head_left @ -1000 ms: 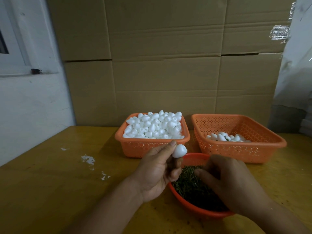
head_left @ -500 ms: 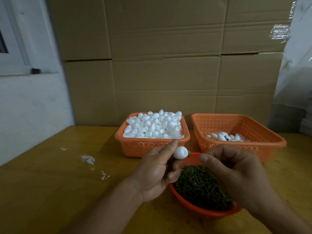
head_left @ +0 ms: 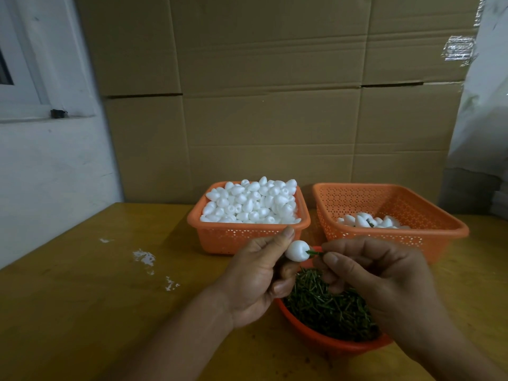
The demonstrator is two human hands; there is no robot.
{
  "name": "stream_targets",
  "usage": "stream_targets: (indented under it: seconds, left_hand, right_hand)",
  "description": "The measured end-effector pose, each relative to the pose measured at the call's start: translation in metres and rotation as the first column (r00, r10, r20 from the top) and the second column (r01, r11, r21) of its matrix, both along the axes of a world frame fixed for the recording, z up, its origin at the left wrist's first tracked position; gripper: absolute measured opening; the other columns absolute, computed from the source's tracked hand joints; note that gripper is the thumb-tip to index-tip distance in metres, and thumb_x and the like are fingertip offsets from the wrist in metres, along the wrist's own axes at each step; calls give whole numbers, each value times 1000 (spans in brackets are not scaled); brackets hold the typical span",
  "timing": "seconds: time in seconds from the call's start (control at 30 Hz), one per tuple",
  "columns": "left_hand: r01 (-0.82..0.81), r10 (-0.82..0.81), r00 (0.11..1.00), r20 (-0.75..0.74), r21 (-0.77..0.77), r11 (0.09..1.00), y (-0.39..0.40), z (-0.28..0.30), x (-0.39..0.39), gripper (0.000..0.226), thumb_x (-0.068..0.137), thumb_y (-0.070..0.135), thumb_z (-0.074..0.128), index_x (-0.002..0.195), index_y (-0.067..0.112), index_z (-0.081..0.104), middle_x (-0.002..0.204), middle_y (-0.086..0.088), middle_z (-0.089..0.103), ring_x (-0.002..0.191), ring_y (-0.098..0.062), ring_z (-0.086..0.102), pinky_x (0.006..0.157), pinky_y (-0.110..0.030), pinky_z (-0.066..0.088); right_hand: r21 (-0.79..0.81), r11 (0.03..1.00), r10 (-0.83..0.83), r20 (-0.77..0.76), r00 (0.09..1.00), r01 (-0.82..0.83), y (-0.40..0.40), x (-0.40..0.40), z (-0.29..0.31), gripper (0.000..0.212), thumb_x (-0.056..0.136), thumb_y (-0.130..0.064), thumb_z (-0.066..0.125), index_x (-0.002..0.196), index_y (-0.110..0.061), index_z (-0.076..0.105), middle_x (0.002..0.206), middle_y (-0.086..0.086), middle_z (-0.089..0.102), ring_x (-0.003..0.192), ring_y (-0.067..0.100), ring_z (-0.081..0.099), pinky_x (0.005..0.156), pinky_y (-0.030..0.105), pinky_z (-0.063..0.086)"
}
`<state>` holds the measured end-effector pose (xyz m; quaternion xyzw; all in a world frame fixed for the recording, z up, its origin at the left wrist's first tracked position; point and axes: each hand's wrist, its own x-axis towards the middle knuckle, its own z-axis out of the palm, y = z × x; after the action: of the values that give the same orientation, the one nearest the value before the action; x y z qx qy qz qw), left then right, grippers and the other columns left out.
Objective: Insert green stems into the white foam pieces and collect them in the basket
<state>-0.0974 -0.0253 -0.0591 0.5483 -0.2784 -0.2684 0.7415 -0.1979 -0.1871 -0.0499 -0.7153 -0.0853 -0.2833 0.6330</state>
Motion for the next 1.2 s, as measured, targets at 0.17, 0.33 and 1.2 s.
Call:
stream_targets:
  seconds: [0.17,0.33,1.2]
  left_hand:
    - [-19,20,1000,24,-8,1000,-2,-1,-1,37,87,44,62,83,8,67,55,0,44,41,-6,36,40,-17,28]
    - [-54,53,997,61,11,998,-3,-3,-1,39,83,47,65,82,8,71,54,-1,42,40,-6,35,39,-17,26]
    - [-193,175,863,474,-11,981,-7,-6,-13,15,95,36,62,88,27,72,62,4,51,54,-10,48,53,-19,40]
  right_hand:
    - [-335,918,-189,104,976,213,5,-3,-5,12,77,-32,73,86,-30,80,73,-14,75,62,6,70,56,18,55]
    - [-476,820,-245,209,947,317,8,-4,-7,18,80,-18,79,94,-29,79,79,-26,73,65,-2,70,55,23,55]
    - [-410,822,-374,134,918,395,10,0,-13,11,79,-25,75,82,-35,75,76,-23,71,68,0,68,60,21,53]
